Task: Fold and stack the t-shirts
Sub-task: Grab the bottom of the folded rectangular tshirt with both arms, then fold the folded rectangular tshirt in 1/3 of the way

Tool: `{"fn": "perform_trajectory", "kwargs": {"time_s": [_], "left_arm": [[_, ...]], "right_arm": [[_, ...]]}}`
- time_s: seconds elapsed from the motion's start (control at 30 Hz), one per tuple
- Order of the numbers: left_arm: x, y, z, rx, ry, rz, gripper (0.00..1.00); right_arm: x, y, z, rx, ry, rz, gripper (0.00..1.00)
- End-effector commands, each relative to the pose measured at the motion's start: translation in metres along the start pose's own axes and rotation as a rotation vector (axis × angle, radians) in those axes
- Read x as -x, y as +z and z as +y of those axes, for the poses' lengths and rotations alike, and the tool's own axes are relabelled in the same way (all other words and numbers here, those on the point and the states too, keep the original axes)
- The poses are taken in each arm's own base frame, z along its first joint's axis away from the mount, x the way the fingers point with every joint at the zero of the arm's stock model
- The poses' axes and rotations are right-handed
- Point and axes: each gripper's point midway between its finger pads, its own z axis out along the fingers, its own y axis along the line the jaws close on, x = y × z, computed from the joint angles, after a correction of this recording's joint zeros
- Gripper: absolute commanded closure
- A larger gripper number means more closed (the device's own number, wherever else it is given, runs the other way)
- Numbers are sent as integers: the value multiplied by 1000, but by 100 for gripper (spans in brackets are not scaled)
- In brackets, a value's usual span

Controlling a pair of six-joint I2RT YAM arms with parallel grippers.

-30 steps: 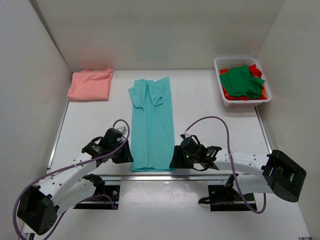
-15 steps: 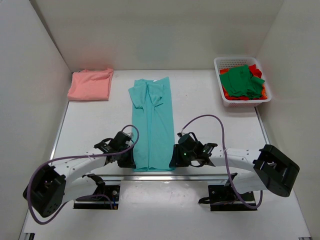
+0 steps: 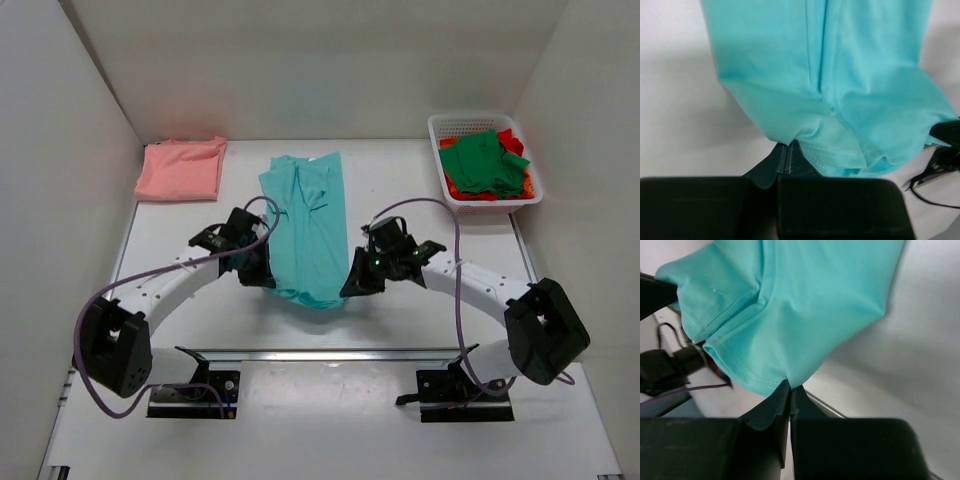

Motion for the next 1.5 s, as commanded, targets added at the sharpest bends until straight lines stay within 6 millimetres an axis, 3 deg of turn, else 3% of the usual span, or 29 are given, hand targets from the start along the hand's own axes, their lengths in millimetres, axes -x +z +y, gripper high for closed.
{"fn": "perform_trajectory", "kwargs": {"time_s": [0.0, 0.17, 0.3, 0.57, 0.6, 0.67, 0.77, 0.83, 0.87, 0.93, 0.97, 1.0, 1.03, 1.07, 1.1, 1.13, 1.17, 1.2, 1.23, 1.27, 1.3, 1.33, 1.37, 1.43, 1.47], "left_arm": [[14, -12, -2, 5, -10, 43, 100], [46, -8, -10, 4, -57, 57, 100], [79, -2, -15, 11, -82, 52, 100], [140, 13, 6, 55, -183, -25, 100], [144, 21, 8, 65, -187, -20, 100], [160, 28, 13, 77, -211, -38, 100], [180, 45, 18, 62, -246, -72, 100], [196, 52, 11, 26, -253, -103, 100], [209, 56, 10, 1, -259, -136, 100], [238, 56, 1, -75, -256, -224, 91], [238, 61, -2, -92, -268, -225, 75], [255, 57, -4, -133, -263, -289, 73], [268, 51, -8, -165, -276, -349, 65], [270, 48, -8, -168, -307, -372, 60], [281, 39, -7, -190, -308, -430, 62], [287, 34, -6, -187, -319, -462, 62], [289, 29, -6, -175, -303, -476, 60], [293, 19, -4, -163, -300, -503, 55], [287, 22, 0, -149, -307, -478, 53], [287, 15, -4, -154, -294, -487, 53], [275, 15, -4, -158, -292, -463, 56], [260, 22, 5, -134, -301, -433, 55], [258, 13, 0, -145, -297, -453, 55], [225, 15, 8, -130, -325, -427, 54], [219, 14, 7, -133, -321, -432, 54]], "right_arm": [[18, -16, 16, 86, -2, 68, 100], [57, -25, 25, 101, -6, 96, 100], [88, -20, 16, 95, -6, 110, 100], [174, -6, -10, 61, -41, 82, 100], [186, -8, -4, 70, -54, 63, 100], [202, 7, -21, 56, -39, 75, 100], [235, 21, -21, 97, -57, 41, 100], [256, 28, -18, 113, -77, 3, 100], [264, 32, -26, 117, -67, -7, 100], [288, 34, -18, 151, -89, -62, 100], [294, 38, -21, 148, -88, -79, 98], [305, 35, -17, 150, -105, -114, 86], [317, 28, -12, 154, -126, -160, 60], [329, 23, -11, 156, -141, -205, 61], [338, 20, -9, 161, -155, -238, 65], [339, 13, 0, 164, -160, -258, 62], [344, 11, -3, 156, -167, -286, 51], [349, 0, 1, 133, -174, -329, 46], [345, -7, 5, 132, -195, -336, 51], [340, -4, -2, 104, -195, -336, 50], [341, -17, 0, 80, -202, -367, 47], [331, -19, -1, 70, -210, -361, 34], [319, -12, -13, 37, -195, -341, 1], [303, -23, -10, 28, -220, -361, 1], [289, -18, -25, -8, -198, -338, 1]]}}
